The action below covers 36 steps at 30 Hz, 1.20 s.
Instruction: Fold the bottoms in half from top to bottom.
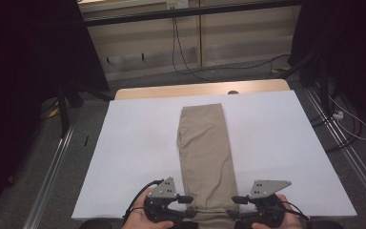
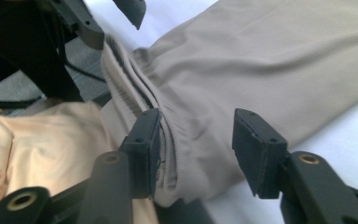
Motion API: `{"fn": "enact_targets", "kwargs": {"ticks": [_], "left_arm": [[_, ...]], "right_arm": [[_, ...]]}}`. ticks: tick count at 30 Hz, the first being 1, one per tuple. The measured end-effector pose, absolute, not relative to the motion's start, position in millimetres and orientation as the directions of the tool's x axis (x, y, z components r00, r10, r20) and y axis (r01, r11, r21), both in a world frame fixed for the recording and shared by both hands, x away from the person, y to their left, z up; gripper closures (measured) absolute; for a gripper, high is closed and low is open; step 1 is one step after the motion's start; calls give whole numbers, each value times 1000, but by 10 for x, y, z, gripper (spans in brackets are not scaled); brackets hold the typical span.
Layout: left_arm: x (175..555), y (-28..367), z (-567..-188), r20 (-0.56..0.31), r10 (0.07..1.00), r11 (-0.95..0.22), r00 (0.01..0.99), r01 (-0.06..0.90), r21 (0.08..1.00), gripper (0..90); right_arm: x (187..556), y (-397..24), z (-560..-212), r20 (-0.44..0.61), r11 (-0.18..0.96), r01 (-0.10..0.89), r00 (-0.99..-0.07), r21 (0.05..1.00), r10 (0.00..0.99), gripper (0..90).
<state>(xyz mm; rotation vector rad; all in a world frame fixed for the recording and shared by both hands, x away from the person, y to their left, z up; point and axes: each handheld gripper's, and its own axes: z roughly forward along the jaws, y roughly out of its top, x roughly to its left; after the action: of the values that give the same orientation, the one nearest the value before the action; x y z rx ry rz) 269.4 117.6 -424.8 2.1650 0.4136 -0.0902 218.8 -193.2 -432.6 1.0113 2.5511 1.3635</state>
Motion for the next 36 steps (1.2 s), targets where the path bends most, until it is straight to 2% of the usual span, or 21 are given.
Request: {"fn": "enact_targets", "kwargs": {"ticks": [2,4,10,14,16,23,26,30,32,36], "left_arm": [[2730,1209,-4233,-235,275,-504,932,347,791,383],[2753,1223,-4209,-199,306,-506,931,337,794,353],[2931,1229,-4256,-149,401,-493,904,350,796,220],[3145,1239,-4305,-87,480,-481,873,344,807,189],[3269,1257,-4306,-98,507,-460,856,365,809,152],[3629,1319,-4272,-96,562,-419,822,383,823,162],[3790,1332,-4278,-79,591,-417,803,388,822,137],[4036,1334,-4250,-107,618,-401,779,429,809,204],[4147,1320,-4237,-93,642,-396,761,433,810,167],[4351,1291,-4230,-104,656,-368,748,437,821,169]], "right_arm": [[2227,-1949,-4309,239,366,518,-773,773,588,451],[2238,-1970,-4273,255,338,510,-777,791,576,441],[2366,-2016,-4285,203,342,502,-750,794,630,380],[2571,-2034,-4312,180,354,512,-730,782,659,343],[2698,-2046,-4314,170,349,515,-716,783,677,330],[3153,-2067,-4270,163,330,533,-681,779,714,287],[3300,-2061,-4224,166,325,530,-681,783,713,282],[3528,-2078,-4165,162,306,522,-671,796,723,269],[3648,-2088,-4138,150,296,515,-658,804,738,270],[3872,-2103,-4102,131,267,505,-621,821,773,243]]}}
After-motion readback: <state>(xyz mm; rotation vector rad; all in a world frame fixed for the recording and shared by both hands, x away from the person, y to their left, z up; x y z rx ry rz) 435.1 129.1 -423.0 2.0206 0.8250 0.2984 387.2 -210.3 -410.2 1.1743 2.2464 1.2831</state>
